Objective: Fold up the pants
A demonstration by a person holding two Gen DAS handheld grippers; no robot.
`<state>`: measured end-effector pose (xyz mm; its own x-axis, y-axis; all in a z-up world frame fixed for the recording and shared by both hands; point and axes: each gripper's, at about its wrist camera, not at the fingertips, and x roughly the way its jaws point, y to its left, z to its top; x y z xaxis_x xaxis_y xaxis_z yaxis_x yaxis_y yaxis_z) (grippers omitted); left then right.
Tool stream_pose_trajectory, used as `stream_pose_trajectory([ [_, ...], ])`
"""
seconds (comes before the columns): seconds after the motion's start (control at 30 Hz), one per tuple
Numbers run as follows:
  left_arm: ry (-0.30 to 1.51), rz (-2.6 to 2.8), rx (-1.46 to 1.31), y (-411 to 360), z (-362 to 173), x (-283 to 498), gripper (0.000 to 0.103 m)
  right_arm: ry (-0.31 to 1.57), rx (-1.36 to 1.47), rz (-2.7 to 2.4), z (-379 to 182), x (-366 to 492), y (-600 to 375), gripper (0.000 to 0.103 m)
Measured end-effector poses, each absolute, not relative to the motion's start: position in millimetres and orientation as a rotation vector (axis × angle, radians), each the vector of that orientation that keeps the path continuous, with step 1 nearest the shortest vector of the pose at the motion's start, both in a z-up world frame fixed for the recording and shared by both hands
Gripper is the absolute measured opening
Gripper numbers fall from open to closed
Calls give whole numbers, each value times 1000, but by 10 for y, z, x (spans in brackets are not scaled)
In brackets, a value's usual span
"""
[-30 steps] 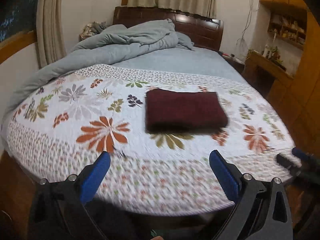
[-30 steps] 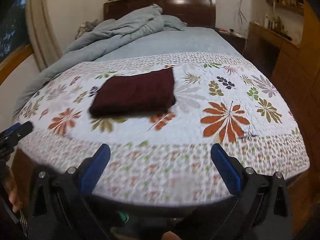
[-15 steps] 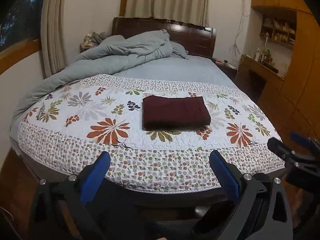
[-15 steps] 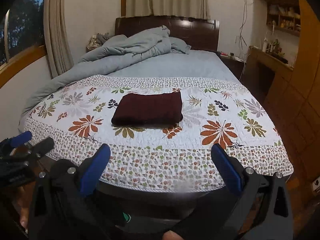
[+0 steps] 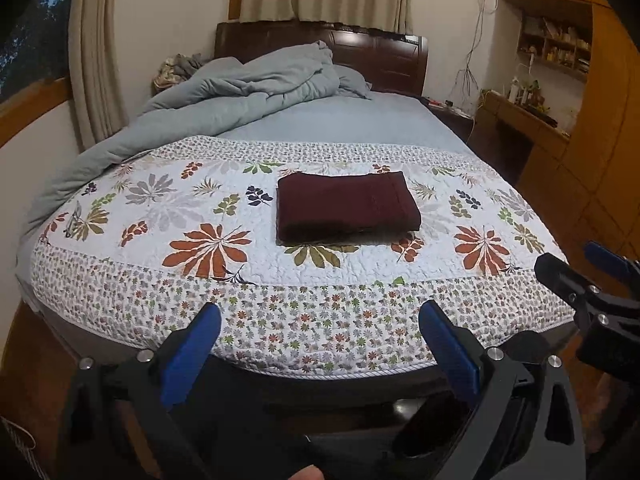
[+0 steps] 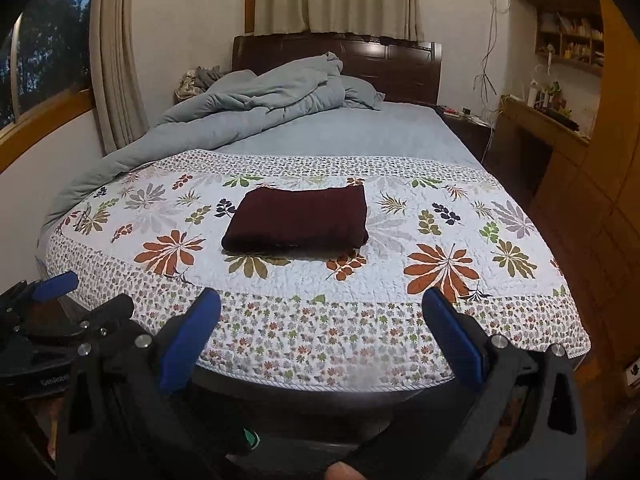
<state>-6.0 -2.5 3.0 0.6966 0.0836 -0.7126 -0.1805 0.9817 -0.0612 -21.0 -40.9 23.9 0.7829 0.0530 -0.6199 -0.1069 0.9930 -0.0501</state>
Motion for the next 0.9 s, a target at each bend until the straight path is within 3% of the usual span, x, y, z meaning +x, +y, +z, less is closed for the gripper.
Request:
stream_pose_trajectory([
  [0.9,739,203,-169,50,218,-102,99,651,-82,94,253,-203,-440,100],
])
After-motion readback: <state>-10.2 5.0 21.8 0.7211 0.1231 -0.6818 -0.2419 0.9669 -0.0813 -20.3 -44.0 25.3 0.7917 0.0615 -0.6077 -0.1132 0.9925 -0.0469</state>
